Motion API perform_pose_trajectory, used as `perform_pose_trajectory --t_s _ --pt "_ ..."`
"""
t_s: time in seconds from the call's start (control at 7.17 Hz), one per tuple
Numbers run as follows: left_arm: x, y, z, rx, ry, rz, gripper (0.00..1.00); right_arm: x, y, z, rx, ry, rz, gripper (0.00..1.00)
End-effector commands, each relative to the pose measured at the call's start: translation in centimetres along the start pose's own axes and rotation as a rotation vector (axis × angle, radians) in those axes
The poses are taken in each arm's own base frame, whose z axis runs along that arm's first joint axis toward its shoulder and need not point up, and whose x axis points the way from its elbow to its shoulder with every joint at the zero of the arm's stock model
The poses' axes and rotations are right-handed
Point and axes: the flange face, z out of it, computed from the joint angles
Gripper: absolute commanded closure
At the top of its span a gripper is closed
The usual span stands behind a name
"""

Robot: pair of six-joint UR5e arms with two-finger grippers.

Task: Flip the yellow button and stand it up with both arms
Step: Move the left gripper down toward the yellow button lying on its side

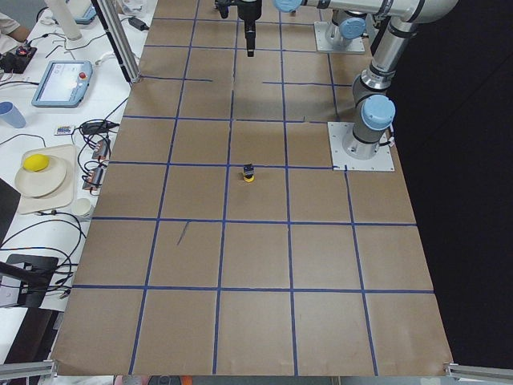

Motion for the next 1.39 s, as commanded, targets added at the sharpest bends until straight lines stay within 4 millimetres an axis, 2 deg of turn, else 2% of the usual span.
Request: perform_pose_trajectory --t_s 0.0,0.28,0.42,0.56,0.7,0.84,0.98,1.25 --pt "-0.1 0.1 0.0 -0.001 -0.002 0.016 0.01 0.0 0.0 0.0 0.0 0.0 -0.002 0.0" --pt "-1.0 -0.2 0.5 -0.013 -0.001 0.03 0.01 0.0 0.0 0.0 0.001 0.0 0.0 0.0" --pt "-2.7 -1.3 1.7 -0.037 0.002 0.09 0.01 0.0 0.0 0.0 0.001 0.0 -0.002 0.0" --pt "-6.4 -3.2 3.6 -0.027 0.005 0.073 0.02 0.0 0.0 0.0 0.001 0.0 -0.002 0.0" --pt "-10.4 -3.2 5.7 -0.056 0.011 0.059 0.02 0.0 0.0 0.0 0.001 0.0 -0.002 0.0" --pt "-14.9 -3.5 8.9 -0.085 0.028 0.12 0.01 -0.1 0.0 0.1 -0.002 0.0 -0.003 0.0" --pt "-20.0 -4.1 10.6 -0.059 0.027 0.075 0.01 -0.1 0.0 0.1 -0.003 0.0 -0.003 0.0" --pt "-25.4 -5.0 16.0 -0.101 0.055 0.079 0.01 -0.1 0.2 1.0 -0.014 -0.002 -0.003 0.0"
